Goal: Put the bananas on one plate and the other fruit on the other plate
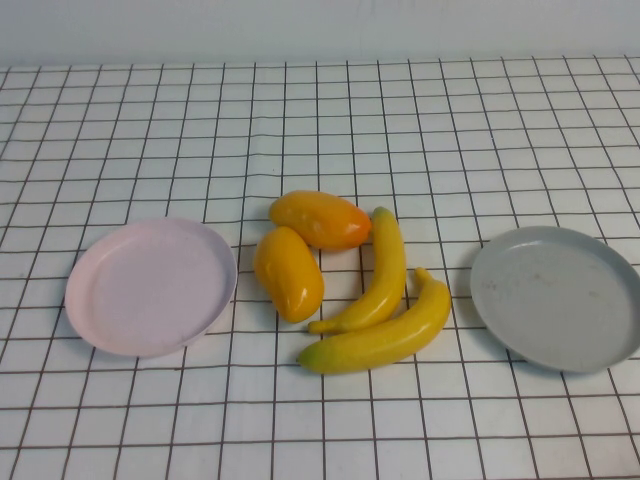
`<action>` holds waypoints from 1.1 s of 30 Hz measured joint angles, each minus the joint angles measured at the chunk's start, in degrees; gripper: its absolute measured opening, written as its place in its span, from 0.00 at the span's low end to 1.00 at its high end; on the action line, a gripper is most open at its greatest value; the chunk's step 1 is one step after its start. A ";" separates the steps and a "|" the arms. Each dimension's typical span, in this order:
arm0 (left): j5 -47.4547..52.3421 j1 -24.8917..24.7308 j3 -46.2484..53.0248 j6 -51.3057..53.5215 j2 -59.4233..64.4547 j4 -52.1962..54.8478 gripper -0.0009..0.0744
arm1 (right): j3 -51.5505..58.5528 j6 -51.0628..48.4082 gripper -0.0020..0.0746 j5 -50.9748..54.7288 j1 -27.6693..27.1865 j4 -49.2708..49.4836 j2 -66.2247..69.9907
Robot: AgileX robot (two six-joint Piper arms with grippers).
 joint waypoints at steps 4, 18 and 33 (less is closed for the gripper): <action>14.08 0.00 -8.13 7.29 1.04 7.65 0.01 | 0.00 0.00 0.01 0.00 0.00 0.00 0.00; 47.33 0.00 -40.12 19.77 41.91 33.08 0.01 | 0.00 0.00 0.01 0.00 0.00 0.00 0.00; 50.57 -17.66 -65.79 9.35 77.53 56.17 0.29 | 0.00 0.00 0.01 0.00 0.00 0.00 0.00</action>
